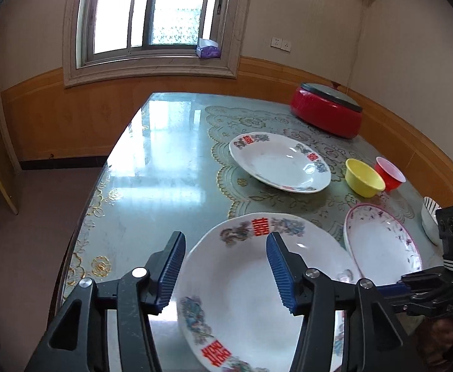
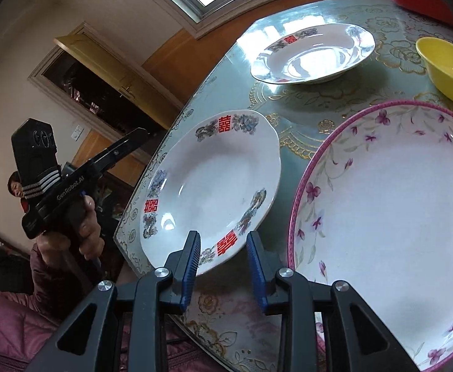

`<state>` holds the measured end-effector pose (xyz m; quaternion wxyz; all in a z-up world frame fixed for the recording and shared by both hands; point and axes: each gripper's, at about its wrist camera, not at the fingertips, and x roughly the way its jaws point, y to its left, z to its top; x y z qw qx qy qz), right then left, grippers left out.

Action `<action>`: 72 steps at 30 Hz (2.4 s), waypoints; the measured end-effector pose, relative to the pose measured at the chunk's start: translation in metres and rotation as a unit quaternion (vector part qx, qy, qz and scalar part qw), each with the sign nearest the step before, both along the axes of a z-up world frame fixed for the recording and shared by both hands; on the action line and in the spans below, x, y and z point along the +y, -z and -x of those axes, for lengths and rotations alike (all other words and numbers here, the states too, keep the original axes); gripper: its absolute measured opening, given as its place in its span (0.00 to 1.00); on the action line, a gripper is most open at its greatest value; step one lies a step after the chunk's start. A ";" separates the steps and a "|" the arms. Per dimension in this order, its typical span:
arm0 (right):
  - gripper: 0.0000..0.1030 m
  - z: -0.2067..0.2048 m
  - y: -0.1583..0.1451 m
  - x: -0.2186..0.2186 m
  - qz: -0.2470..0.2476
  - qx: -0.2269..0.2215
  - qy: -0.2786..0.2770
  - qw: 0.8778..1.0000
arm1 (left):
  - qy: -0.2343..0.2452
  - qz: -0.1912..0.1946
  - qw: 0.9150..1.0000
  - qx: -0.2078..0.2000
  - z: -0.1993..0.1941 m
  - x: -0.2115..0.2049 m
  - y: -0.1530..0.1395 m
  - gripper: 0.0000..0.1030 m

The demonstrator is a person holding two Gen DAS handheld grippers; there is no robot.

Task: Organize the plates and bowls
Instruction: 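Grasp the rim of the large double-happiness plate with the left gripper, then lift the double-happiness plate with the left gripper and lower it onto the floral plate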

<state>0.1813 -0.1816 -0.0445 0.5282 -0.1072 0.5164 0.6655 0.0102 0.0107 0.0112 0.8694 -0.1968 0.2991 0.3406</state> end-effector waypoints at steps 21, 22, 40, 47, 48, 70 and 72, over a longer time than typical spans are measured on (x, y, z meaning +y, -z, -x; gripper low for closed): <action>0.33 0.050 0.023 0.039 0.028 -0.079 0.074 0.994 | 0.117 0.096 0.988 0.011 -0.017 0.052 0.058 0.37; 0.33 0.052 0.023 0.040 0.028 -0.084 0.074 0.993 | 0.117 0.090 0.989 0.014 -0.018 0.052 0.058 0.37; 0.29 0.056 0.011 0.022 0.022 -0.147 0.090 0.985 | 0.121 0.086 0.989 0.019 -0.017 0.031 0.065 0.30; 0.28 0.051 0.006 0.014 0.016 -0.164 0.101 0.981 | 0.121 0.095 0.988 0.006 -0.019 0.021 0.061 0.29; 0.28 0.050 0.005 0.013 0.015 -0.165 0.104 0.981 | 0.121 0.094 0.988 0.006 -0.019 0.020 0.060 0.29; 0.27 -0.006 -0.038 -0.048 -0.010 -0.200 0.196 0.960 | 0.180 0.051 0.982 -0.004 -0.107 -0.024 0.017 0.30; 0.27 -0.017 -0.039 -0.057 -0.004 -0.204 0.208 0.957 | 0.191 0.055 0.980 -0.004 -0.124 -0.031 0.018 0.30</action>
